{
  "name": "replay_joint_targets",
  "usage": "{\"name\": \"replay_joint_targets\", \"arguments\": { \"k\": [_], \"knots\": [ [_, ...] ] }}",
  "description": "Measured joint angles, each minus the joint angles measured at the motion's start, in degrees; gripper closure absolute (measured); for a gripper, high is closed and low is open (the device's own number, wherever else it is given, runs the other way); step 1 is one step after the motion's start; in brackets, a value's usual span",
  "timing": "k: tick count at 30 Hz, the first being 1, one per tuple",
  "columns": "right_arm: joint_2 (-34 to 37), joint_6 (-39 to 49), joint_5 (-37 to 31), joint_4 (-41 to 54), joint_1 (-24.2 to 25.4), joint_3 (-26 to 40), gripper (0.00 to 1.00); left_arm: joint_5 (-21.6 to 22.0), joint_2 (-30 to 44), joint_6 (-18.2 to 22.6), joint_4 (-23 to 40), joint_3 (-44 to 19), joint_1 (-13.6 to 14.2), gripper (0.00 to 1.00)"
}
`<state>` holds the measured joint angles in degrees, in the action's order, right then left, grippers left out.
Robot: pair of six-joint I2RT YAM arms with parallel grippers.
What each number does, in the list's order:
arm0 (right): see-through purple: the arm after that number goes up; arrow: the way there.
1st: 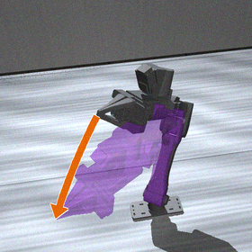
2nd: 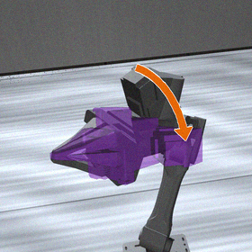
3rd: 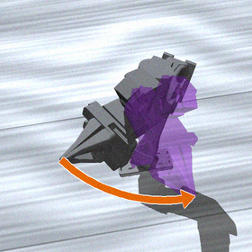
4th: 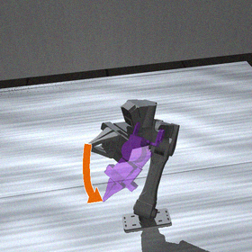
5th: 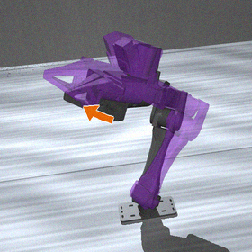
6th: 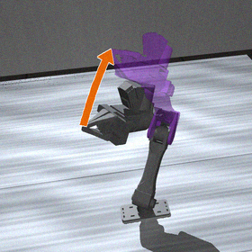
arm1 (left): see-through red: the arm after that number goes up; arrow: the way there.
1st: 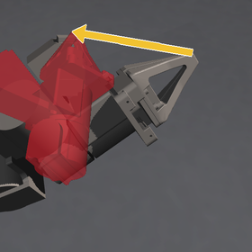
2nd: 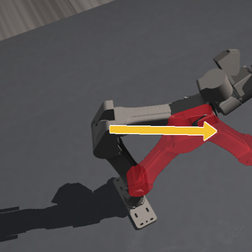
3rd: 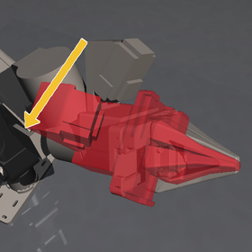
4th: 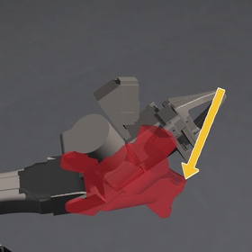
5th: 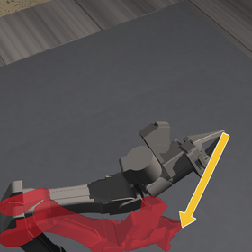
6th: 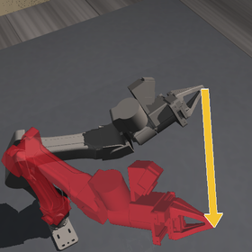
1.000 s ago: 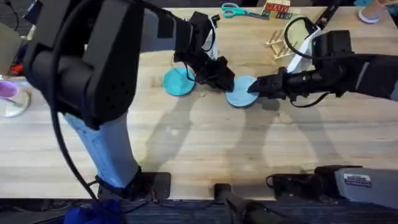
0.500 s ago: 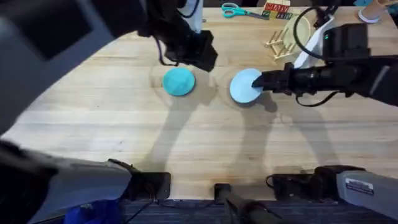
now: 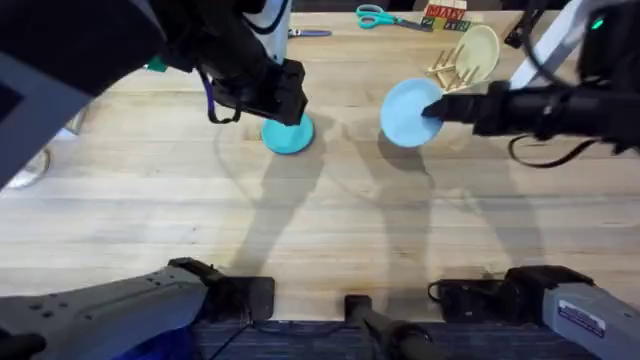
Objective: Pick up the plates from the table one by one and place each into a slot on the dish rack.
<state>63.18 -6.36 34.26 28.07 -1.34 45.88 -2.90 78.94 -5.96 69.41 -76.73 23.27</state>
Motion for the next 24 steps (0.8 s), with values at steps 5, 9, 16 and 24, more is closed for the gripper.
{"name": "replay_joint_targets", "arguments": {
  "k": [5,9,16,24],
  "knots": [
    [-0.35,6.85,-4.99,10.72,0.00,9.15,0.973,1.52,-1.66,0.02,0.47,0.00,0.00,0.960],
    [-0.33,12.58,-11.33,16.77,0.01,15.89,0.972,2.24,-2.88,0.04,0.61,0.00,0.00,0.961],
    [-0.33,21.62,-20.80,18.23,0.01,23.45,0.973,2.56,-3.15,0.17,1.15,0.00,0.00,0.961],
    [-0.33,29.81,-32.17,19.24,0.02,25.72,0.973,2.59,-3.15,0.17,1.37,0.00,0.00,0.960]
  ]
}}
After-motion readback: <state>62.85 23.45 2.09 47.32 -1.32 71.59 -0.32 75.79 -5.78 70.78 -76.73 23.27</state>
